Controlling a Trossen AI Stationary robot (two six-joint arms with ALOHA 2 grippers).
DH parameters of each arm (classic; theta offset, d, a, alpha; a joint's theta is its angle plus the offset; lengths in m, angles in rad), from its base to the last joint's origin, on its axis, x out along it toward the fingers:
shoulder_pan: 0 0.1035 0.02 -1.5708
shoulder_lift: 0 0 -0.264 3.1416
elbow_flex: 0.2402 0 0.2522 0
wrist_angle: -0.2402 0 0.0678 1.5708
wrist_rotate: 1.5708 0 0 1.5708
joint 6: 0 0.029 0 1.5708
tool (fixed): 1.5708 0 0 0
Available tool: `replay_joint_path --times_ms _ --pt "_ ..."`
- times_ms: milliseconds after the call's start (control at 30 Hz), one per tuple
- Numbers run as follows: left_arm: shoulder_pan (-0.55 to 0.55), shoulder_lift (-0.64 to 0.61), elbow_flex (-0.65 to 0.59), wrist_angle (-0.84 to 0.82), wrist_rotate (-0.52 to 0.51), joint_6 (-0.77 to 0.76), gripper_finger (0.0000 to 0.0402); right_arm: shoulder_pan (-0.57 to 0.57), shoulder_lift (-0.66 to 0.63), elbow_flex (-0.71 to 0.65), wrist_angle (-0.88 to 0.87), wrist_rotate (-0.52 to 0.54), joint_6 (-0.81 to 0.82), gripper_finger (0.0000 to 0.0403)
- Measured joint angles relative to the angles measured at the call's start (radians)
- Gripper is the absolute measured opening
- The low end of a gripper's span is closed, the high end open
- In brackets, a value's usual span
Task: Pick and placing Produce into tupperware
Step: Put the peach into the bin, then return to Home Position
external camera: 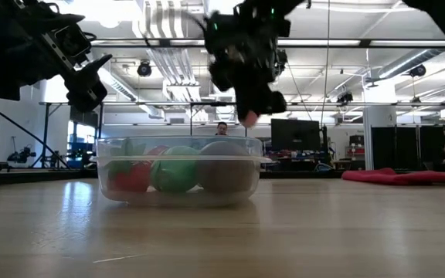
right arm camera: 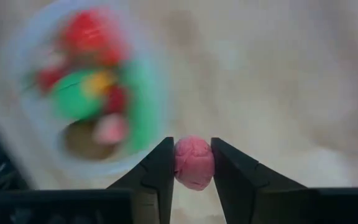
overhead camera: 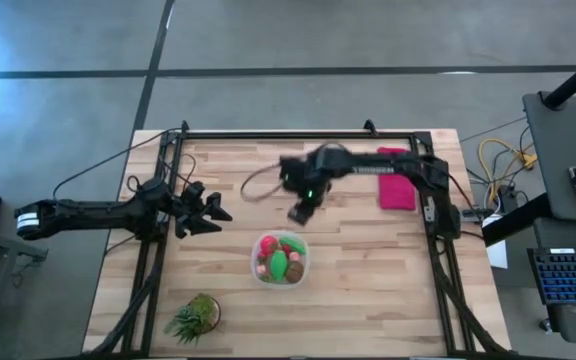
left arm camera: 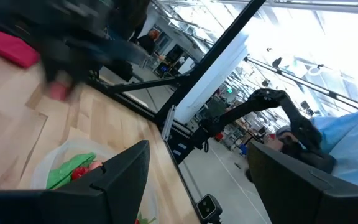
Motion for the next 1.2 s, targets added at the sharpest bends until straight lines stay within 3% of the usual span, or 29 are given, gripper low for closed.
replay_joint_path --times_ms 200,367,500,833,967,1100,1200 --pt "0.0 0.0 0.0 0.0 0.0 0.005 0.0255 0.187 0.004 0.0 0.107 -0.031 -0.061 0.0095" --pt "0.0 0.0 0.0 -0.001 0.0 0.003 0.0255 0.261 0.043 -0.002 0.203 0.1 -0.04 0.0095" --pt "-0.001 -0.002 0.0 -0.001 0.002 -0.003 0.0255 0.27 0.042 0.0 0.236 0.176 -0.04 0.0118" --pt "-0.001 -0.02 0.0 0.0 0.047 -0.011 0.0255 0.27 0.042 0.01 0.218 0.203 -0.037 0.0242" --pt "-0.001 -0.038 0.0 -0.001 0.052 -0.062 0.0255 0.264 0.014 0.047 0.2 0.203 -0.049 0.0255" --pt "0.0 -0.052 0.0 0.0 0.053 -0.235 0.0255 0.248 -0.01 0.097 0.171 0.196 0.002 0.0253" --pt "-0.001 -0.063 0.004 0.047 0.069 -0.233 0.0255 0.235 -0.022 0.16 0.129 0.197 0.009 0.0249"
